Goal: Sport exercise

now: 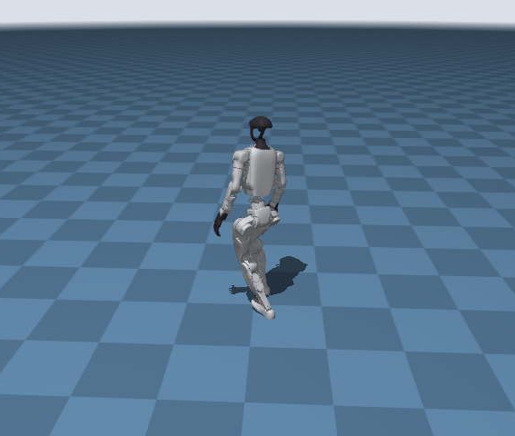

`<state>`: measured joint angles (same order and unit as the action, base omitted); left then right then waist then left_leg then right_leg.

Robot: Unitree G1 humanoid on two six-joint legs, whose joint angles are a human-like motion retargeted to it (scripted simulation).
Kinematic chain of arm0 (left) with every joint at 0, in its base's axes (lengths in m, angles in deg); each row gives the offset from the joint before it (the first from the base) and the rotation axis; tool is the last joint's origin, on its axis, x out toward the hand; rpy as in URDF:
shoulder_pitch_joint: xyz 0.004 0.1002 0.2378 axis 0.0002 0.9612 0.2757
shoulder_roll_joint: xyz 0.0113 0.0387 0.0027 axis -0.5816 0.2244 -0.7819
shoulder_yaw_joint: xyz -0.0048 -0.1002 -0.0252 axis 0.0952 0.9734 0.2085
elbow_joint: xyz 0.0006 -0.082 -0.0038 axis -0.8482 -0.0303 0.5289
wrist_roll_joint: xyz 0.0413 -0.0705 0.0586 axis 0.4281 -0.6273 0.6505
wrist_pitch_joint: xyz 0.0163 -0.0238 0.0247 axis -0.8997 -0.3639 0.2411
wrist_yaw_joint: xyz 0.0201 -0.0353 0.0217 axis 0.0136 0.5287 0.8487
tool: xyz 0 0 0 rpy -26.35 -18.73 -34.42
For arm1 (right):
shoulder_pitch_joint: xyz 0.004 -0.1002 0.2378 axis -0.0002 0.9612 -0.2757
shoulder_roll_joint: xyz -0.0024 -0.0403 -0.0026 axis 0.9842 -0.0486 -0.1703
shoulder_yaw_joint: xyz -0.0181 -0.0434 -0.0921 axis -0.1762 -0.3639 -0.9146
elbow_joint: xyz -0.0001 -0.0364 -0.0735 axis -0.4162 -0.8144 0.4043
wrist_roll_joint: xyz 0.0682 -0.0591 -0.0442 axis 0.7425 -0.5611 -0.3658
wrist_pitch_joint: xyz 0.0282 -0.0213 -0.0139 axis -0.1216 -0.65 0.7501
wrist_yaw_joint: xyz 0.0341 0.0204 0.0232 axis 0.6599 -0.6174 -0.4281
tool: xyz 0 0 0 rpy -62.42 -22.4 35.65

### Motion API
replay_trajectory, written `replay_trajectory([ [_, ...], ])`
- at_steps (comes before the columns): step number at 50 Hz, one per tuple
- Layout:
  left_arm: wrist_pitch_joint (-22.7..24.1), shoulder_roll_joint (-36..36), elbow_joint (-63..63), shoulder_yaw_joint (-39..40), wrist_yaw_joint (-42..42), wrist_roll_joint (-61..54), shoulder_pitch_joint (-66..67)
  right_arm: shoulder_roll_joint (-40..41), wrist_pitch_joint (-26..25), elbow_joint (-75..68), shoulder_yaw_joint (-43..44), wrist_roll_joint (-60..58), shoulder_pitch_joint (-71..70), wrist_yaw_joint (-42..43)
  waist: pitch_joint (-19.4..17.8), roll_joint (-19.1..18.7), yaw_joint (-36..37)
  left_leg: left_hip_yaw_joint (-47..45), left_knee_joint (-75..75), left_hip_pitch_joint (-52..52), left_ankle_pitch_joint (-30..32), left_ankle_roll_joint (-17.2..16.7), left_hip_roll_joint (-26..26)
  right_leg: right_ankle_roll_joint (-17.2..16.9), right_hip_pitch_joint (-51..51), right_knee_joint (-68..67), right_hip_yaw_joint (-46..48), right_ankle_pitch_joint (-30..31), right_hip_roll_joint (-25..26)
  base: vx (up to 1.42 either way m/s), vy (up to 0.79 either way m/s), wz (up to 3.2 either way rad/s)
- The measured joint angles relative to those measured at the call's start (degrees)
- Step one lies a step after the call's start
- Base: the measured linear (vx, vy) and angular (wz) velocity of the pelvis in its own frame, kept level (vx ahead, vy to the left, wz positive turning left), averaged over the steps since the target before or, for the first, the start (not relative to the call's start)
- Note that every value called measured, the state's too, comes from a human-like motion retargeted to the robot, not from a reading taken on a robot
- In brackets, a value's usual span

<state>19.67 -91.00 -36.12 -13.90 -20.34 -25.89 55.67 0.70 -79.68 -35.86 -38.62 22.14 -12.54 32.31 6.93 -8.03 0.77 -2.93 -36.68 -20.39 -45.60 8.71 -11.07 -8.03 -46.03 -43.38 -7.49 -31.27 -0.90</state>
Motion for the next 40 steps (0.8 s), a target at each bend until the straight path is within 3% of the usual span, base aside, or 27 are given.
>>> replay_trajectory([
  [3, 0.4, 0.1, -0.6, 0.5, -0.2, -0.6, -1.3, -0.3, 0.2, -0.8, -0.1, 0.2, -1.3, -0.1, 2.6, 0.1, -0.3, 0.6, 0.6, -3.5, 0.6, 0.3, -0.7, -0.2, -3.0, 1.3, 0.1, 0.8, -0.8, -0.01, 0.02, 0.27],
  [7, 0.4, 0.3, -0.5, 0.7, -0.2, -1.1, -1.6, -0.5, 0.2, -1.1, -0.3, 0.5, -1.7, 0.0, 3.5, 0.0, -0.2, 0.6, 0.5, -4.9, 0.8, 0.3, -0.8, -0.3, -4.3, 1.5, -0.1, 1.1, -0.8, 0.0, 0.0, 0.0],
  [40, -0.8, 0.3, 1.2, 3.1, -2.4, -3.1, -0.3, -0.3, -1.0, 0.0, -0.3, 1.1, -2.4, -1.4, 2.8, 0.3, -1.3, -0.3, 2.7, -4.0, 1.6, 0.8, -1.4, 0.2, -6.5, -2.4, -1.1, 0.4, -0.7, 0.0, 0.0, 0.0],
])
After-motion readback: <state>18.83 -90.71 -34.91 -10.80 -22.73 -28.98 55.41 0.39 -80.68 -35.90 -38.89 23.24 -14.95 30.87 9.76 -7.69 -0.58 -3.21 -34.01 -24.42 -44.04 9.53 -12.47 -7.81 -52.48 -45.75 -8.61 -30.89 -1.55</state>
